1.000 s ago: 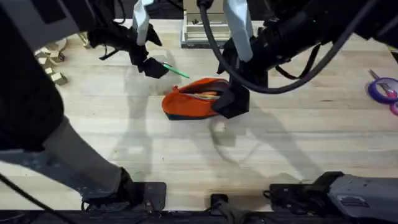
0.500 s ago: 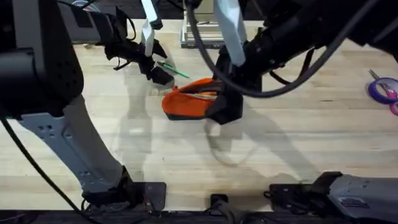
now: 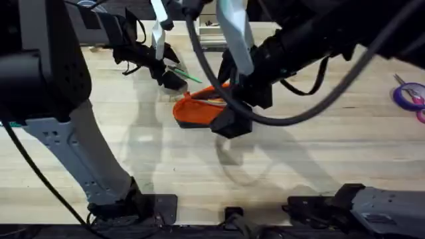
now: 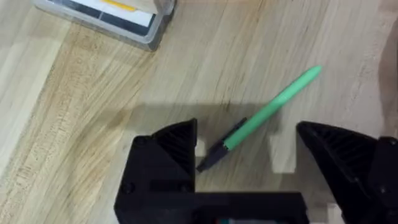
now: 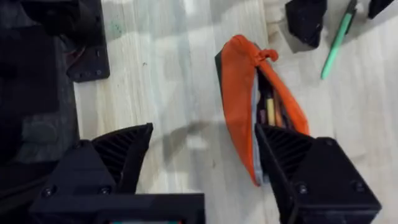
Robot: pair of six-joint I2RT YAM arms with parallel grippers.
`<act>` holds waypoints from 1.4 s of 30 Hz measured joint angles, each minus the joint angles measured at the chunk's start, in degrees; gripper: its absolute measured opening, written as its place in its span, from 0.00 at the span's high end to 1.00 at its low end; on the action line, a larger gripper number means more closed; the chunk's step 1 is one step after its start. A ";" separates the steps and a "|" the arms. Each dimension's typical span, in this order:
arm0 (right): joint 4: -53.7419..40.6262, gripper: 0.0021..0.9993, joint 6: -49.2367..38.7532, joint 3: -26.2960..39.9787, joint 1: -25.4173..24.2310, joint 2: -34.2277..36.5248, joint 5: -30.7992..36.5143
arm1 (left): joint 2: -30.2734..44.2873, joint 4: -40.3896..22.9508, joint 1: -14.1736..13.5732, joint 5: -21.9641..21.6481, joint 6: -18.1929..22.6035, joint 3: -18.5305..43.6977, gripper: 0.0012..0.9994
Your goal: Unzip the bag, pick up the pens from the table one at a time and place them inside, then zip the bag closed.
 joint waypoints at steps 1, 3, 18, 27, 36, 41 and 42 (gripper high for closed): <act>0.32 0.00 -0.01 0.00 0.00 -0.50 0.00 | 0.00 -0.08 -0.02 -0.07 0.00 0.06 0.01; 0.90 0.00 -0.01 0.00 0.00 -1.91 0.00 | 0.01 -0.10 -0.04 -0.11 0.00 0.07 0.01; 1.57 0.00 -0.01 0.00 0.00 -10.43 0.00 | 0.00 -2.32 -0.37 0.06 -0.24 0.11 0.64; 1.56 0.00 -0.01 0.00 0.00 -11.25 0.00 | 0.02 -2.77 -0.42 1.02 -0.15 0.11 0.95; 1.56 0.00 -0.01 0.00 0.00 -11.25 0.08 | 0.00 -2.94 -0.42 1.07 -0.15 0.11 0.96; 1.46 0.00 -0.02 0.00 0.00 -13.01 1.03 | -2.54 -5.25 -0.42 -1.93 -0.15 -0.03 0.96; 1.34 0.00 -0.01 0.00 0.00 -13.57 1.54 | -3.38 -5.51 -0.42 -2.31 -0.15 -0.04 0.96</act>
